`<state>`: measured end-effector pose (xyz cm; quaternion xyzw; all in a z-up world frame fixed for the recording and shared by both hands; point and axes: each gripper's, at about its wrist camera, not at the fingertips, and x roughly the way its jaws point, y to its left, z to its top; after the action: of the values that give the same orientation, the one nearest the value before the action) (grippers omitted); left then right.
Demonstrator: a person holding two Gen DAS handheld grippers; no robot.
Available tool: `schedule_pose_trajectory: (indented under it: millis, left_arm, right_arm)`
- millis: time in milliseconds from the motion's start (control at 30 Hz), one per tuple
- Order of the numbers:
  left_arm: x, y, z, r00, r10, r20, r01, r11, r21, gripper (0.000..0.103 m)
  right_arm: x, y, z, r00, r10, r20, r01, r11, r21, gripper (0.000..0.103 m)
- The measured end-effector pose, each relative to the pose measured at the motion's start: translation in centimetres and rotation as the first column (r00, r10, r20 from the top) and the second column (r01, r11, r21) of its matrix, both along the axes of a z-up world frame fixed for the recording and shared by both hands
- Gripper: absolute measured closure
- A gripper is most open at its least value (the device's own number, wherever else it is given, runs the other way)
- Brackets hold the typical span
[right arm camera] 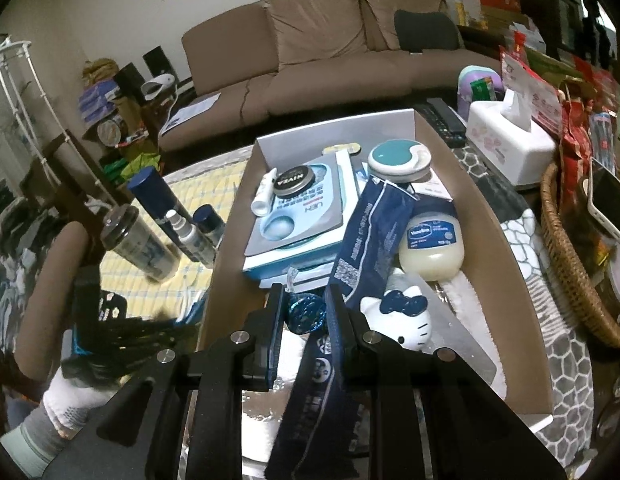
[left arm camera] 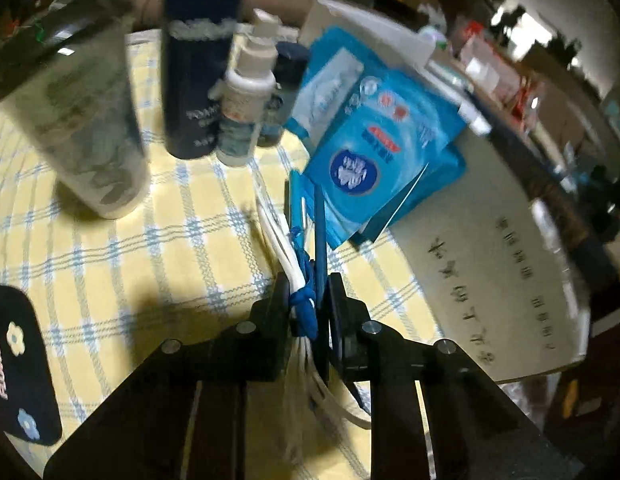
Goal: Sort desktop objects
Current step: 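Carry the toothbrush into the box with the left gripper while the right gripper releases the candy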
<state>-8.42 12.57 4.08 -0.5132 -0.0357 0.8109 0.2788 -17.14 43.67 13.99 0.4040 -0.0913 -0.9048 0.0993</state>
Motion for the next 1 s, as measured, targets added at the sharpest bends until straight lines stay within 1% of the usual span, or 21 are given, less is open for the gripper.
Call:
schedule_pose_trajectory:
  millis: [100, 200, 333, 400, 433, 500, 533, 633, 700, 767, 867, 900, 1000]
  left_arm:
    - [0.0, -0.8, 0.9, 1.0, 0.013, 0.006, -0.013, 0.998, 0.067, 0.086]
    - [0.5, -1.7, 3.4, 1.0, 0.012, 0.002, -0.012, 0.991, 0.137, 0.086]
    - [0.6, -0.9, 6.5, 1.0, -0.004, -0.022, 0.009, 0.975, 0.22, 0.086]
    - [0.6, -0.1, 8.5, 0.999, -0.018, -0.034, 0.027, 0.962, 0.272, 0.086]
    - [0.8, 1.2, 9.1, 0.999, -0.022, -0.041, 0.033, 0.958, 0.286, 0.086]
    - [0.8, 2.9, 11.2, 0.997, -0.04, -0.06, 0.057, 0.942, 0.33, 0.086]
    - [0.9, 3.4, 11.7, 0.997, -0.045, -0.065, 0.065, 0.938, 0.341, 0.086]
    - [1.1, 5.8, 13.5, 0.993, -0.074, -0.087, 0.101, 0.927, 0.36, 0.086]
    - [1.0, 8.0, 13.9, 0.993, -0.09, -0.08, 0.113, 0.92, 0.374, 0.086]
    - [1.0, 10.1, 14.1, 0.991, -0.099, -0.086, 0.125, 0.92, 0.372, 0.086]
    - [0.7, 13.5, 13.1, 0.99, -0.116, -0.083, 0.138, 0.929, 0.345, 0.086]
    - [0.5, 14.3, 12.7, 0.99, -0.116, -0.081, 0.137, 0.936, 0.325, 0.086]
    - [0.3, 15.7, 11.7, 0.991, -0.114, -0.071, 0.129, 0.95, 0.285, 0.086]
  right_arm:
    - [0.1, 0.0, 0.2, 1.0, -0.002, -0.004, 0.002, 1.0, 0.001, 0.083]
    - [0.2, 0.6, 0.2, 1.0, -0.014, -0.007, 0.014, 1.0, -0.001, 0.083]
    - [0.4, 1.8, 0.3, 0.999, -0.041, -0.009, 0.041, 0.999, -0.012, 0.083]
    - [0.5, 2.6, 0.4, 0.998, -0.056, -0.012, 0.056, 0.998, -0.021, 0.083]
    - [0.5, 2.8, 0.5, 0.998, -0.06, -0.013, 0.06, 0.998, -0.024, 0.083]
    - [0.8, 3.6, 0.8, 0.997, -0.075, -0.022, 0.074, 0.997, -0.032, 0.083]
    - [1.0, 3.9, 0.9, 0.996, -0.082, -0.026, 0.081, 0.996, -0.036, 0.083]
    - [1.2, 5.1, 1.0, 0.994, -0.105, -0.028, 0.103, 0.994, -0.047, 0.083]
    - [1.1, 5.8, 0.7, 0.993, -0.118, -0.021, 0.117, 0.992, -0.054, 0.083]
    - [1.1, 6.3, 0.4, 0.992, -0.129, -0.01, 0.128, 0.99, -0.055, 0.083]
    - [1.3, 7.3, 0.0, 0.989, -0.149, 0.001, 0.149, 0.987, -0.057, 0.083]
    - [1.3, 7.5, -0.1, 0.988, -0.155, 0.002, 0.155, 0.986, -0.056, 0.083]
    - [1.2, 8.6, -0.8, 0.985, -0.173, 0.02, 0.174, 0.982, -0.067, 0.083]
